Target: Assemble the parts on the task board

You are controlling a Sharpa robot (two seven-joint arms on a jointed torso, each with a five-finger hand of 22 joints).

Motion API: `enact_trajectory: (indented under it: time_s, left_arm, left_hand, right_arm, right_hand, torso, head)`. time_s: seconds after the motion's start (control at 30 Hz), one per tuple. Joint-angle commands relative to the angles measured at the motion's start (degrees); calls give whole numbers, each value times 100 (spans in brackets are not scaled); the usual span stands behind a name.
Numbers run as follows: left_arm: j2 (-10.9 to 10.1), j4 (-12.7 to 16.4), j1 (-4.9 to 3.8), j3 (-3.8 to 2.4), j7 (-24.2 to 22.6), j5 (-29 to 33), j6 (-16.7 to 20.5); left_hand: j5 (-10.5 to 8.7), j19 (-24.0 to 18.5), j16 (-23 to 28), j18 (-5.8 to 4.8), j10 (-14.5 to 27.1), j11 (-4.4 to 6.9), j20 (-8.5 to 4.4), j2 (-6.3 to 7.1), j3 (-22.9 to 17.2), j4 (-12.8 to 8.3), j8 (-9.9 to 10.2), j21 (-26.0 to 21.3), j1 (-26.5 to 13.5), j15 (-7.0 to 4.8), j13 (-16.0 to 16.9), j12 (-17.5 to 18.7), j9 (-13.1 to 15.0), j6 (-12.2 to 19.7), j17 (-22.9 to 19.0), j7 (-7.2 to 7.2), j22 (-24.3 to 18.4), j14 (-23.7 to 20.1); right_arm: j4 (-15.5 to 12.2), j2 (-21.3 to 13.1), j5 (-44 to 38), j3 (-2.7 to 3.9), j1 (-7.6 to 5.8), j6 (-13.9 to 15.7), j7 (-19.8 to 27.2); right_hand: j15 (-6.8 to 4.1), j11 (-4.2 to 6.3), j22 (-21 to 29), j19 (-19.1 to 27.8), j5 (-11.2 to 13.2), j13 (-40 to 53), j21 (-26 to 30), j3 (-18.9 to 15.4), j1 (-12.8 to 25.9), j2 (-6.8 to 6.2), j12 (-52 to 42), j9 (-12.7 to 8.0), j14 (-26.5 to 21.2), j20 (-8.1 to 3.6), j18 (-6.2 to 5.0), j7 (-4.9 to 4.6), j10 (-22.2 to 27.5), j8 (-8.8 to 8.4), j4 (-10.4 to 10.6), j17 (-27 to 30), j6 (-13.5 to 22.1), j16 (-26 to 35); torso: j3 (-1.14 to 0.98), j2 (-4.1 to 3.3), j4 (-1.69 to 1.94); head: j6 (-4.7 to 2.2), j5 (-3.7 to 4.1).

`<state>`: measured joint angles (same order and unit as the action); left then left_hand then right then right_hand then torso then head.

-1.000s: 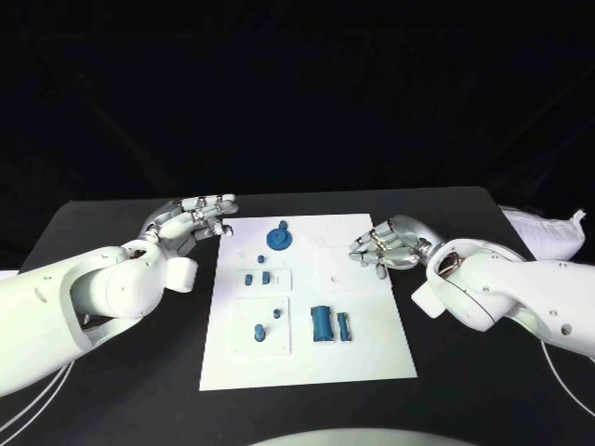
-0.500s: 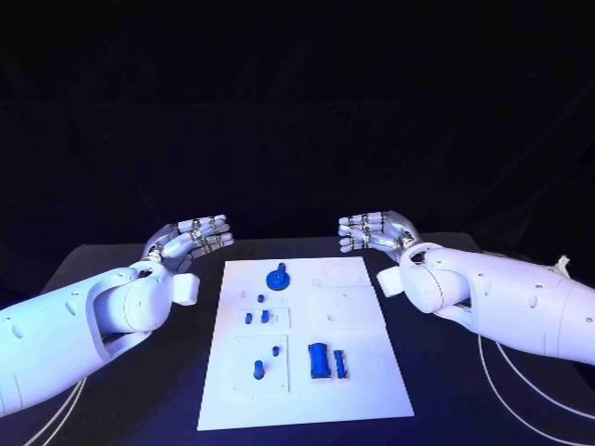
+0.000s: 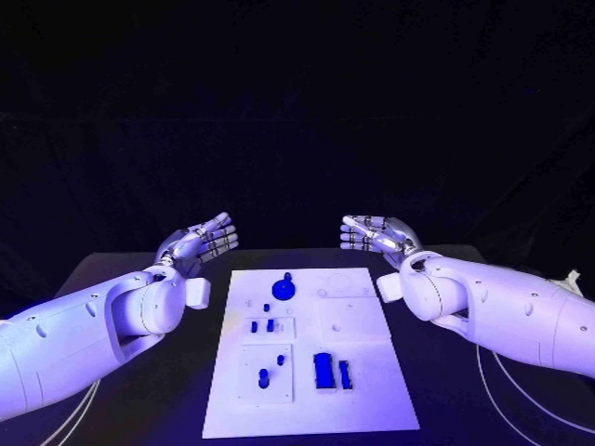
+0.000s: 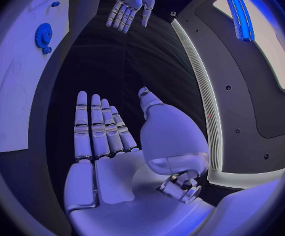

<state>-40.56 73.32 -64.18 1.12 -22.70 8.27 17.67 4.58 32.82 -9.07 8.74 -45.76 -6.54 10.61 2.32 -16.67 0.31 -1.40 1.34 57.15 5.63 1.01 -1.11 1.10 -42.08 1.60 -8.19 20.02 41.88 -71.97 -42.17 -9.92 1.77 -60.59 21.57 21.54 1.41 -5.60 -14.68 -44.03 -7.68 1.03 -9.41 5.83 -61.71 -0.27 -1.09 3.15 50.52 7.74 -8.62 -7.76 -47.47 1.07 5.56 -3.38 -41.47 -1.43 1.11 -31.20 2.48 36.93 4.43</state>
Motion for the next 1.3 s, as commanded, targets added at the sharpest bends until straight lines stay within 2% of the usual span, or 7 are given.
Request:
enact_trajectory:
  time_s: [0.03,0.23,0.27,0.3,0.47,0.5,1.3]
  left_arm:
    - [-35,215,43,-20,-152,-157,456]
    - [-207,873,206,-62,-405,-461,1451]
    - [-235,981,233,-69,-447,-511,1614]
    - [-261,1079,257,-75,-485,-557,1762]
    - [-366,1483,357,-100,-640,-743,2373]
    - [-379,1531,369,-104,-658,-765,2445]
    - [-413,1663,402,-112,-709,-827,2645]
  left_hand:
    - [-458,-1043,290,-293,1453,209,-337,-232,529,-31,140,-134,-1813,-563,-101,111,-110,1336,-160,259,-635,-1328]
    - [-458,-1538,429,-375,2146,654,-499,-232,783,-31,140,-134,-2679,-563,-101,111,-110,1974,-160,384,-939,-1965]
    - [-458,-1608,446,-375,2241,654,-520,-232,815,-31,140,-134,-2797,-563,-101,111,-110,2061,-160,402,-980,-2051]
    - [-458,-1674,463,-412,2331,654,-540,-232,849,-31,140,-134,-2910,-563,-101,111,-110,2144,-160,819,-1020,-2134]
    - [-458,-1990,907,-458,2770,654,-641,-232,1008,-31,140,-134,-3460,-563,-101,111,-110,2551,-160,819,-1212,-2536]
    - [-458,-2039,907,-874,2842,654,-1061,-232,1036,-31,140,-134,-3548,-563,-101,111,-110,2613,-160,819,-1243,-2601]
    - [-458,-2803,907,-874,3931,654,-1061,-232,1667,-31,140,-134,-4902,-563,-101,111,-110,3612,-160,819,-2002,-3596]
  right_arm:
    - [-270,-30,201,-23,9,462,194]
    - [-1081,-148,621,-105,27,1413,529]
    - [-1197,-165,681,-116,29,1549,577]
    - [-1301,-180,735,-127,32,1671,619]
    - [-1696,-237,939,-167,40,2134,783]
    - [-1735,-243,960,-171,41,2180,799]
    - [-1799,-252,992,-177,43,2255,825]
  right_hand:
    - [-141,560,468,1405,245,-103,302,-583,1969,27,109,-315,-1611,-246,302,248,1513,-107,-556,338,1323,143]
    - [-141,560,690,2068,360,-103,444,-583,2895,27,109,-315,-2372,-362,370,366,2227,-107,-556,338,1948,143]
    - [-141,560,720,2159,768,-103,462,-583,3023,27,109,-315,-2476,-774,369,776,2324,-107,-556,338,2034,143]
    - [-141,560,750,2246,768,-103,480,-583,3145,27,109,-315,-2578,-774,405,776,2419,-107,-556,338,2116,143]
    - [-141,560,891,2672,768,-103,941,-583,3742,27,109,-315,-3065,-774,441,776,2882,-107,-556,338,2514,143]
    - [-141,560,913,2741,768,-103,941,-583,3837,27,109,-315,-3142,-774,862,776,2954,-107,-556,338,2579,143]
    - [-141,560,1468,3785,768,-103,941,-583,5299,27,109,-315,-4346,-774,862,776,4083,-107,-556,338,3567,143]
  torso:
    - [-49,-1,-113]
    - [-105,1,-236]
    - [-109,1,-243]
    - [-110,2,-247]
    - [-111,2,-248]
    - [-111,2,-248]
    - [-111,2,-248]
  head:
    - [-104,-183]
    - [-241,-419]
    - [-249,-433]
    - [-254,-441]
    - [-255,-443]
    - [-255,-443]
    - [-255,-443]
